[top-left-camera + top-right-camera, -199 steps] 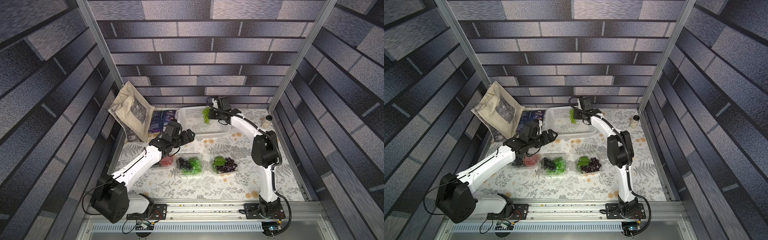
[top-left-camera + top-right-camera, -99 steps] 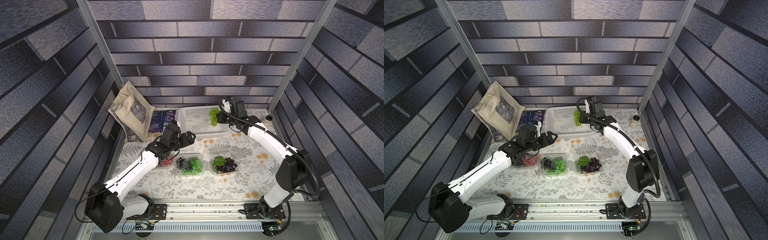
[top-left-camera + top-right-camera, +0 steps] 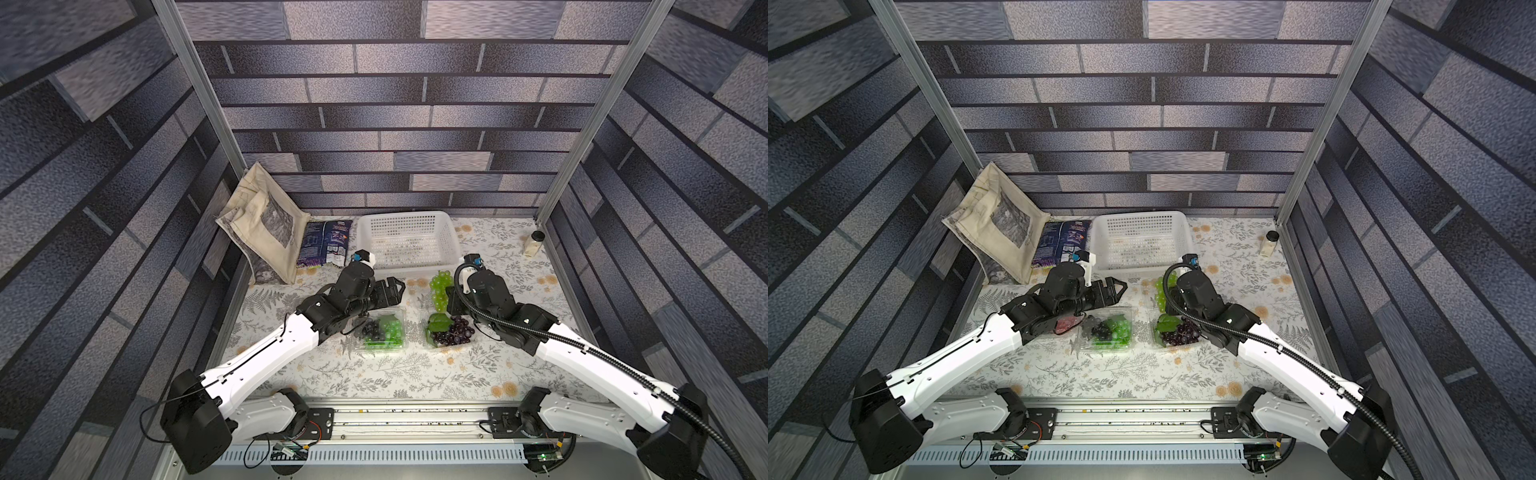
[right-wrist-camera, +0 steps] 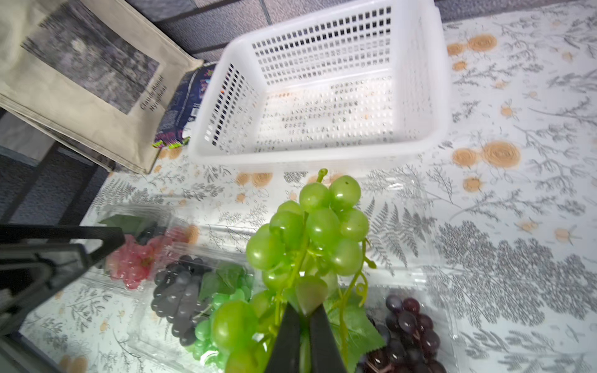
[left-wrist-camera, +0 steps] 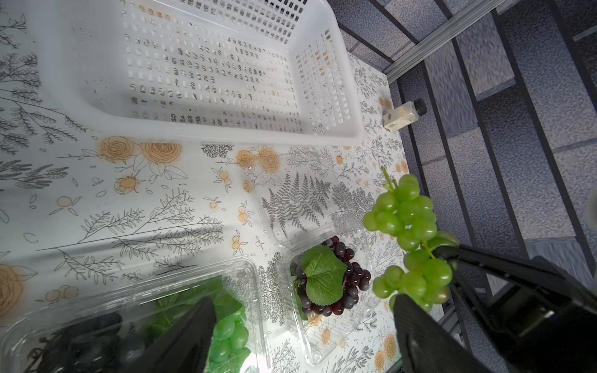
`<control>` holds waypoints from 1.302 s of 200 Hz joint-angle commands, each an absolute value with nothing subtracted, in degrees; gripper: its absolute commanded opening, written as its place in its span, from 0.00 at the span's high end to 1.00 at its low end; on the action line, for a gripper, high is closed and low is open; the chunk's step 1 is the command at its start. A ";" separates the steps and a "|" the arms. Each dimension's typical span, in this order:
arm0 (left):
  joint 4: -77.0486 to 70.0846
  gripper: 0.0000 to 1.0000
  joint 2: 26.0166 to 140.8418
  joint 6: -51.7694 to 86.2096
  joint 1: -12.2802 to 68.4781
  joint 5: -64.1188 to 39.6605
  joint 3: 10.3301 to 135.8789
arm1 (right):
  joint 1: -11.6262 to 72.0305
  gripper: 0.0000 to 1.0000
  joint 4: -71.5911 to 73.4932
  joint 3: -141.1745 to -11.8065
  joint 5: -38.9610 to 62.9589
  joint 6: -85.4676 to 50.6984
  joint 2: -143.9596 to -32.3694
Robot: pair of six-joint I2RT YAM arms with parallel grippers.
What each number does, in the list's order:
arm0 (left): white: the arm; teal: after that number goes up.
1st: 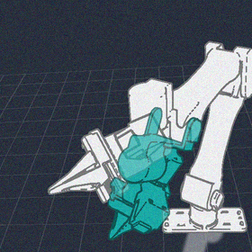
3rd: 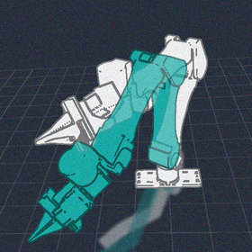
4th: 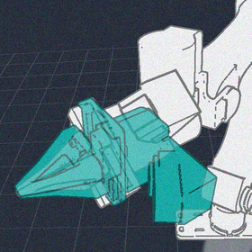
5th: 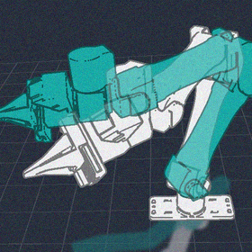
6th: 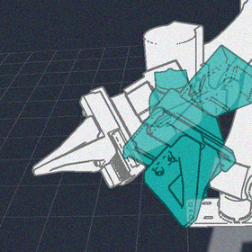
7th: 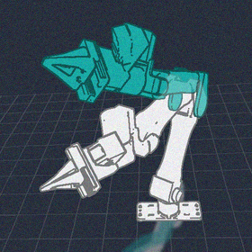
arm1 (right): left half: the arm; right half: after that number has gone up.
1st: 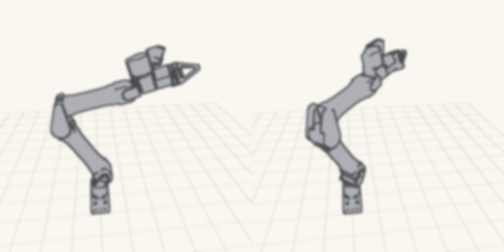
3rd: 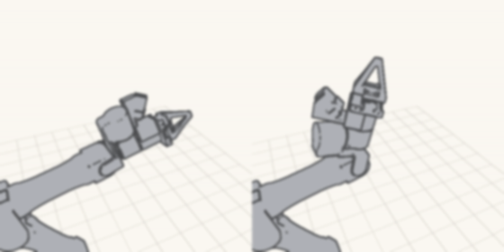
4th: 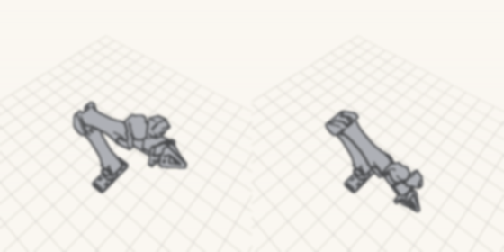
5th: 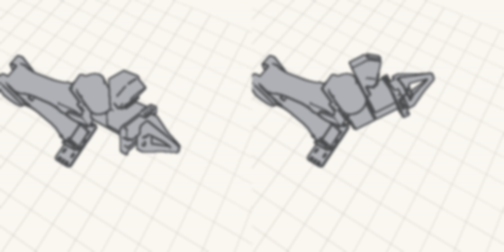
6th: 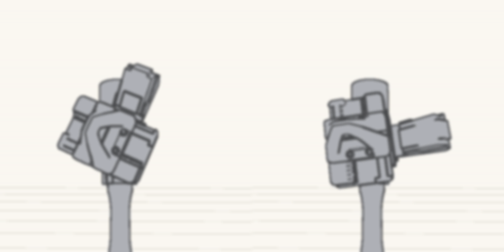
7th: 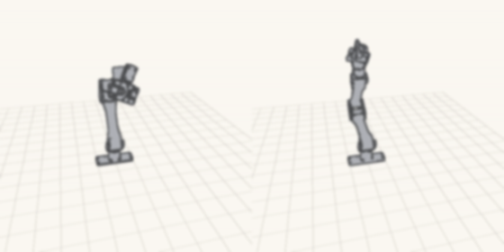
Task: Pack grapes into containers
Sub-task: Place the grape into the packing box.
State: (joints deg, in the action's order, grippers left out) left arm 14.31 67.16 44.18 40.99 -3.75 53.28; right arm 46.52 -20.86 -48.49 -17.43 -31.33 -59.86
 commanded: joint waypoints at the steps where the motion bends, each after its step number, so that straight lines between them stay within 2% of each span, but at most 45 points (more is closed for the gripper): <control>1: 14.86 0.11 65.88 44.69 42.12 -1.68 52.79 | 50.33 1.00 -21.51 -43.58 -26.75 -40.14 -56.45; 60: 15.91 0.11 65.93 44.43 43.46 -1.16 53.22 | 57.74 1.00 -22.80 -38.86 -38.93 -49.08 -55.60; 122: 15.93 0.11 66.09 44.63 43.77 -0.54 53.13 | 61.53 1.00 -19.79 -34.48 -42.81 -59.19 -58.28; 204: 16.08 0.11 66.37 44.59 43.90 -0.36 53.16 | 63.70 1.00 -11.19 -31.49 -43.50 -63.85 -64.31; 220: 16.01 0.11 66.46 44.51 43.89 -0.29 53.17 | 63.91 0.97 -11.41 -31.38 -43.95 -63.96 -64.19; 236: 16.10 0.11 66.68 44.43 43.84 -0.25 53.21 | 63.96 0.82 -11.91 -31.46 -44.28 -63.98 -64.07; 260: 15.93 0.10 67.01 44.40 43.77 -0.19 53.43 | 64.25 0.80 -12.26 -31.57 -45.13 -63.41 -63.49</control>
